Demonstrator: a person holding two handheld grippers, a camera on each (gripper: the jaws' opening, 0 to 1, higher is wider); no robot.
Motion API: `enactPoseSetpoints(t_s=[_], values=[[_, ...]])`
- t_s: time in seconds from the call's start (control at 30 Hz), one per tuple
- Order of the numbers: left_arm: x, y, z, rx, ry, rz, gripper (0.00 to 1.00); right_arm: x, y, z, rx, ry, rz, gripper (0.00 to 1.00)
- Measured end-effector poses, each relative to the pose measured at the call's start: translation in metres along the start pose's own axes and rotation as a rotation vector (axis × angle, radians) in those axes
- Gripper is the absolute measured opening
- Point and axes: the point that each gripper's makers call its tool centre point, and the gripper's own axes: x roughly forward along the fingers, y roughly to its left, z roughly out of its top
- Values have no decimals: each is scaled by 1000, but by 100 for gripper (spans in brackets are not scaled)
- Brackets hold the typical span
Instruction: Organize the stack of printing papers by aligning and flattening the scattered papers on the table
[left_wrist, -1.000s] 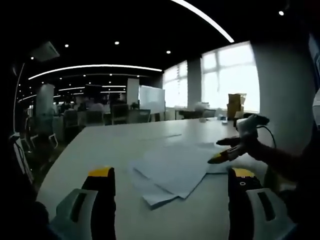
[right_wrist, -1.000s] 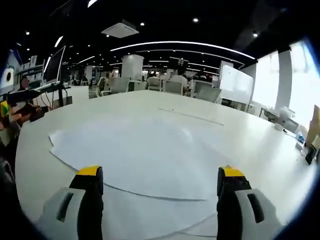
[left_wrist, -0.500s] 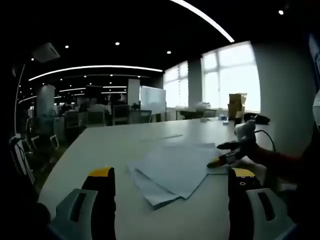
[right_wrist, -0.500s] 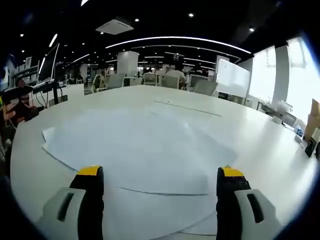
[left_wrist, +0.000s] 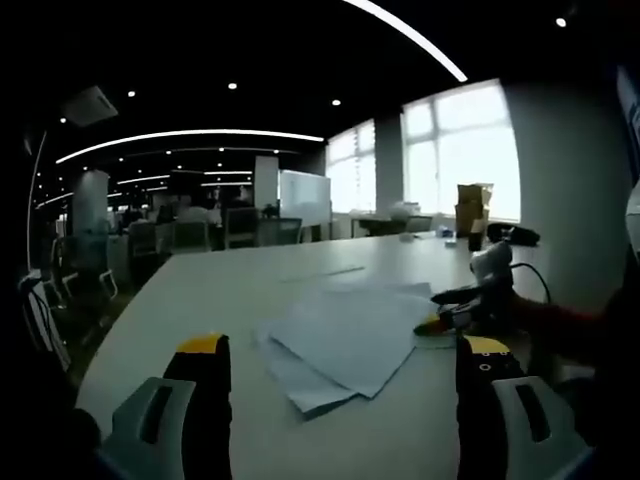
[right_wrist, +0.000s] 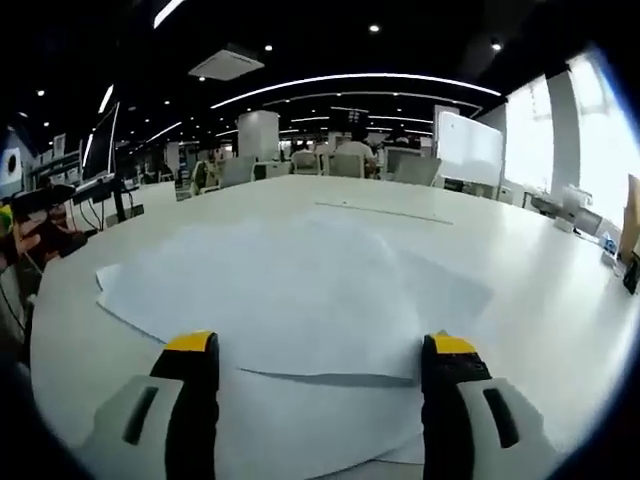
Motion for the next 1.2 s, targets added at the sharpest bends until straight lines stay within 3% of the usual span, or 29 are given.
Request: enactPoseSetpoints(t_s=[0.8, 0.93, 1.13, 1.2], values=[[2, -1, 3, 9, 10, -6, 95, 3, 8, 2, -12, -25, 31, 66], [1, -2, 9, 2, -19, 0, 95, 3, 13, 2, -19, -31, 45, 59], [2, -2, -1, 5, 10, 2, 95, 0, 28, 5, -95, -49, 95, 33], [2, -3, 0, 4, 8, -2, 95, -1, 29, 5, -105, -50, 95, 31]])
